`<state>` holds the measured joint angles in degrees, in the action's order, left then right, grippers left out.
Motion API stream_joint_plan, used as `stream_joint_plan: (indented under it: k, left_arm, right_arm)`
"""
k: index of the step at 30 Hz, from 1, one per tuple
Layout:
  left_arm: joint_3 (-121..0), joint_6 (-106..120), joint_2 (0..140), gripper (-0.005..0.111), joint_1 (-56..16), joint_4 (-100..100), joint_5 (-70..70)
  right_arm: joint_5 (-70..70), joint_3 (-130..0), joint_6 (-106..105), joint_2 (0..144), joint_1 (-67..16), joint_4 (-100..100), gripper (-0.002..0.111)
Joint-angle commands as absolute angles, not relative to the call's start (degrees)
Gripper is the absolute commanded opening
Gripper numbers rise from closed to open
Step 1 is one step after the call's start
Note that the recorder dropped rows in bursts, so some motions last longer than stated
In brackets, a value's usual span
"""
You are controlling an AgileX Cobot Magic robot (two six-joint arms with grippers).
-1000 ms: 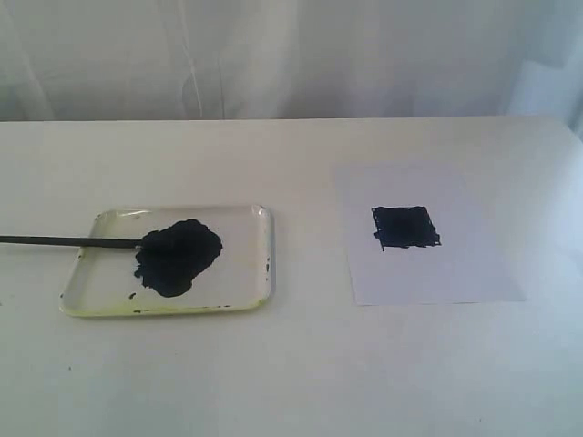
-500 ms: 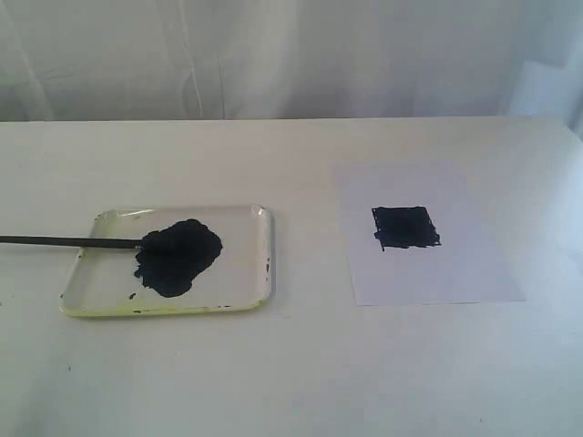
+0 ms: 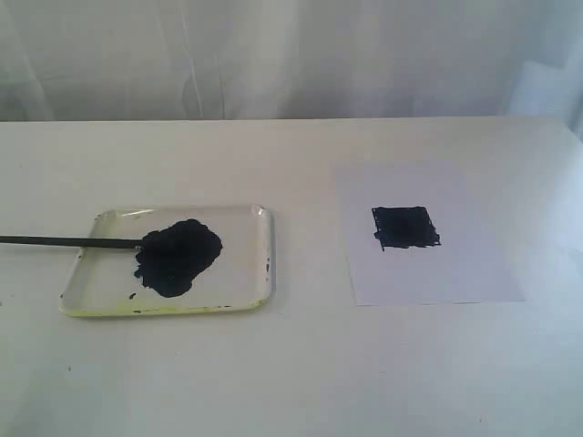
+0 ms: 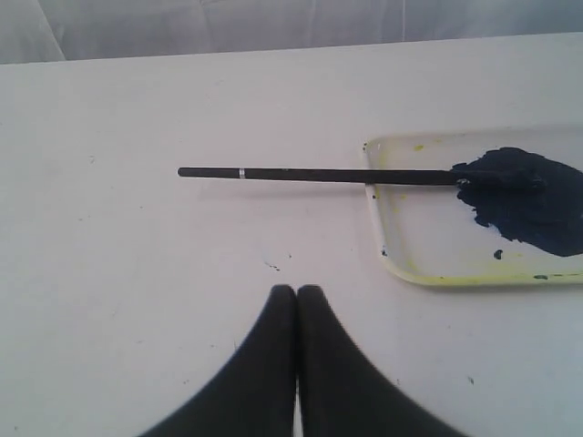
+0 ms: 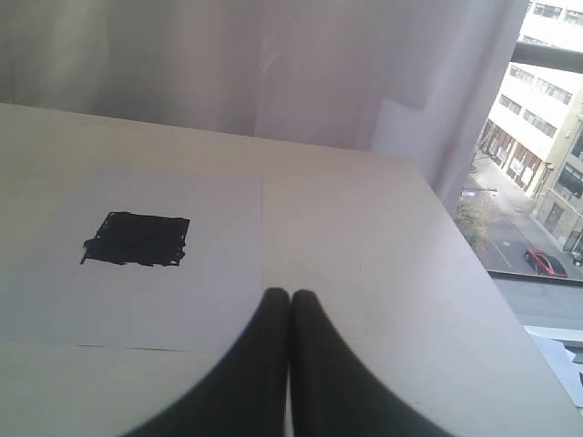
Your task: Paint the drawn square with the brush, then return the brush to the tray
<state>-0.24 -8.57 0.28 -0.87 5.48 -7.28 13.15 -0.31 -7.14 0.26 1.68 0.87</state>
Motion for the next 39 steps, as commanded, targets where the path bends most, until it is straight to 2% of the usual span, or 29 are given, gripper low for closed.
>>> stream_joint_plan:
  k: [1,39]
  left_arm:
    - [0.0,-9.0,0.0,0.0,-1.4,5.4,-8.2]
    - [0.0,-8.9,0.0,0.0,-1.4,5.4,-9.0]
  right_arm:
    - [13.1,0.0,-7.3,0.0,1.7,0.0,0.0]
    - [13.1,0.0,-7.7,0.0,1.7,0.4,0.0]
